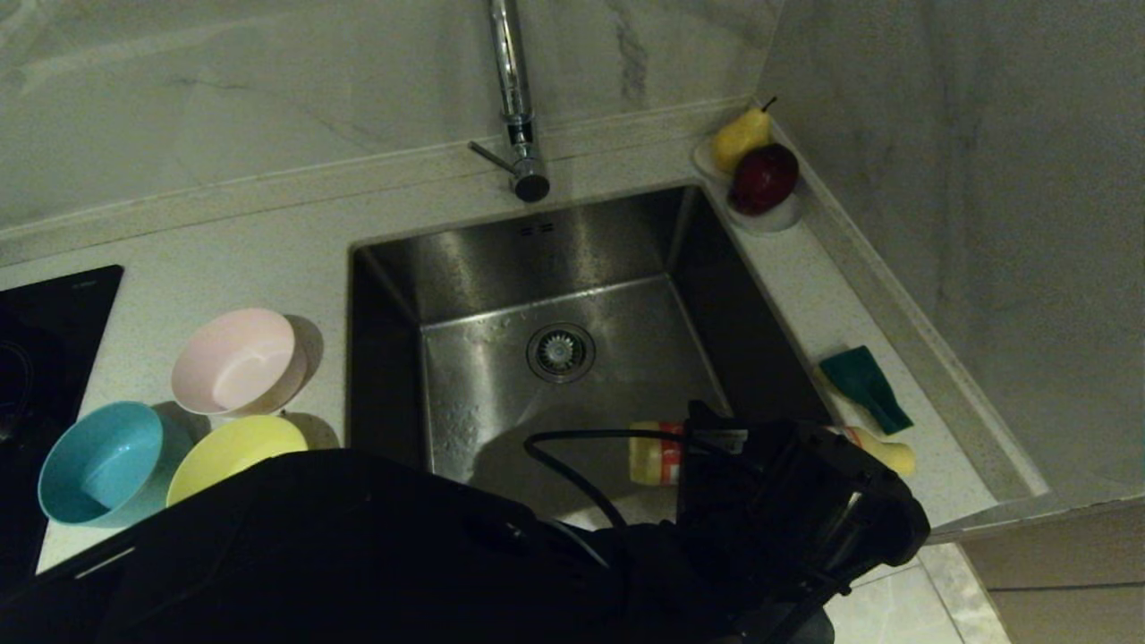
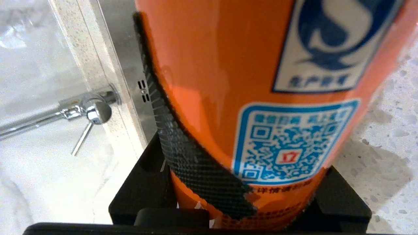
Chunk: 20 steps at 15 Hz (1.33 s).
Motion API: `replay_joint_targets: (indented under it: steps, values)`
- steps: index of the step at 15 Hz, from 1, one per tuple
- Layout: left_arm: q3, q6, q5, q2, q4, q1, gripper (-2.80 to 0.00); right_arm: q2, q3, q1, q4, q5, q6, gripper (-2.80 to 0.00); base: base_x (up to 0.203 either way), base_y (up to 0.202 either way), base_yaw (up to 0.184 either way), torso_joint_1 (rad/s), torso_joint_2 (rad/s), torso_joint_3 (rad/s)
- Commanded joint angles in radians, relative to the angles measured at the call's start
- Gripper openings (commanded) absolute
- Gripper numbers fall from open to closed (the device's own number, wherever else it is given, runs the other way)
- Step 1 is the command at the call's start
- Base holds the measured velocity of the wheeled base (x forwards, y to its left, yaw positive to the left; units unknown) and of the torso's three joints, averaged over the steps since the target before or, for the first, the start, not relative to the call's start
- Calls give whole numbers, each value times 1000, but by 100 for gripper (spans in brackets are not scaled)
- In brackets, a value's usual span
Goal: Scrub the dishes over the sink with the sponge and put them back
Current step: Squeeze it onto the sponge
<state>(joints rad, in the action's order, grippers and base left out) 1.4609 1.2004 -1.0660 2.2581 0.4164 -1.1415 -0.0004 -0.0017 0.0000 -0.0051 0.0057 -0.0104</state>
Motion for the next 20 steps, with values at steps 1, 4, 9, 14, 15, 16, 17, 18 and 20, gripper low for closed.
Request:
replay_joint_targets:
  steps: [1,4,9,14,15,16,17,18,20]
  values:
    - [1,8,-8,2,2,0,-280,0,0,0,1,0,0,-280,0,0,0,0,0,0]
    - [-8,12,-9,11,2,0,-280,0,0,0,-1,0,0,-280,0,0,0,0,0,0]
    - [3,13,-77,11,10,0,-280,0,0,0,1,0,0,-280,0,0,0,0,0,0]
    - [55,17,-125,36,10,0,-280,0,0,0,1,0,0,-280,0,0,0,0,0,0]
    - [80,16,-149,47,13,1,-280,0,0,0,1,0,0,-280,0,0,0,0,0,0]
    - [106,14,-162,59,14,1,-280,0,0,0,1,0,0,-280,0,0,0,0,0,0]
    - [141,15,-167,71,12,1,-280,0,0,-1,1,0,0,-280,0,0,0,0,0,0]
    - [157,16,-170,80,9,1,-280,0,0,0,1,0,0,-280,0,0,0,0,0,0]
    - [161,16,-175,89,10,2,-280,0,0,0,1,0,0,-280,0,0,0,0,0,0]
